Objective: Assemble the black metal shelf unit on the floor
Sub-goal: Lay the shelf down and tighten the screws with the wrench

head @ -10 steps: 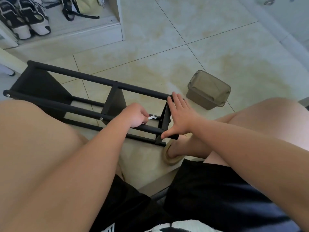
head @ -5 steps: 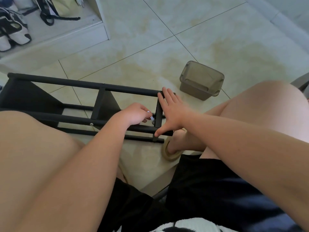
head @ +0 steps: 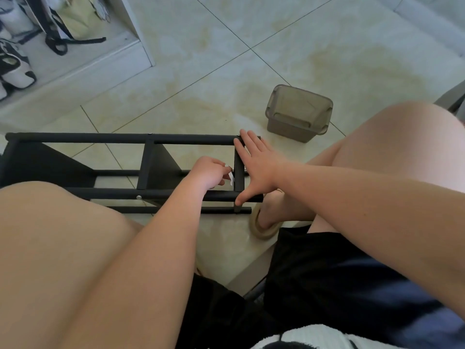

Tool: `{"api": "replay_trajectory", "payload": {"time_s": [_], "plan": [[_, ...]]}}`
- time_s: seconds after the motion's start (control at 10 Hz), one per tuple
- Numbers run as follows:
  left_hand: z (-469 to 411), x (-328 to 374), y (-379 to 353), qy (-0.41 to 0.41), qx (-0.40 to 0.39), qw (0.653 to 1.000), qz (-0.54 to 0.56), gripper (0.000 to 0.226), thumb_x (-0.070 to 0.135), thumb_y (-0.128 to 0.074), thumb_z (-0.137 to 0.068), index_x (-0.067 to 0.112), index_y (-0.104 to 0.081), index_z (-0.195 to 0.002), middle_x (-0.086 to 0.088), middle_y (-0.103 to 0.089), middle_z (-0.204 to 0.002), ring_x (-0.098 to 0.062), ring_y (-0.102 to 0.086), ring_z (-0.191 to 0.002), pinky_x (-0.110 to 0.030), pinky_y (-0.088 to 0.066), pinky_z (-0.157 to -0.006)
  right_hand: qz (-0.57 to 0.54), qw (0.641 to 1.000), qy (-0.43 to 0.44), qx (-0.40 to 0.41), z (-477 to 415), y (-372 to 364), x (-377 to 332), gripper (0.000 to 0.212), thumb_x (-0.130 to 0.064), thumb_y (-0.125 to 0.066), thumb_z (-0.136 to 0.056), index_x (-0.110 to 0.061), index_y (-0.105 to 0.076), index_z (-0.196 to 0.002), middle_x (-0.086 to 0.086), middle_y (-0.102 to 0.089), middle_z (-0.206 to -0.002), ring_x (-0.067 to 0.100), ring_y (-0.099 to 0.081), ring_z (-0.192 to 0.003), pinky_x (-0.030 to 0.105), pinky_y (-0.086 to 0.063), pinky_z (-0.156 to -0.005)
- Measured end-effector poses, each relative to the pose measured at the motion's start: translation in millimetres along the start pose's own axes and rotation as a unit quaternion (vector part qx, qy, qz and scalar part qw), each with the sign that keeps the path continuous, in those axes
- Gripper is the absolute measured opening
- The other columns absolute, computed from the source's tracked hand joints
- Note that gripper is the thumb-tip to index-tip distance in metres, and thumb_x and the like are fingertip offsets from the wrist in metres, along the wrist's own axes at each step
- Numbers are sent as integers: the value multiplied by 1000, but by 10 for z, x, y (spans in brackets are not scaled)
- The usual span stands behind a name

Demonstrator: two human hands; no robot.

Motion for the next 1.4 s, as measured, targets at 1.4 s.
{"api": "replay_trajectory", "payload": {"time_s": [1.4], "plan": [[64,56,-47,13,-52,997,-53,22,21,-58,-98,14,-63,-119,5,-75,-78,-9,-70,-78,-33,-53,-85,-5,1000,1,-5,-10,-4,-20,161,-98,-60,-50,-7,20,-157,16,29,-163,31,27,-151,46,9,-126]]}}
Point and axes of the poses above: each hand's wrist, its own z-axis away from the middle knuckle, its own y-axis out of the back of the hand, x = y × z, the point moved 7 cm from there along -z, towards the middle knuckle
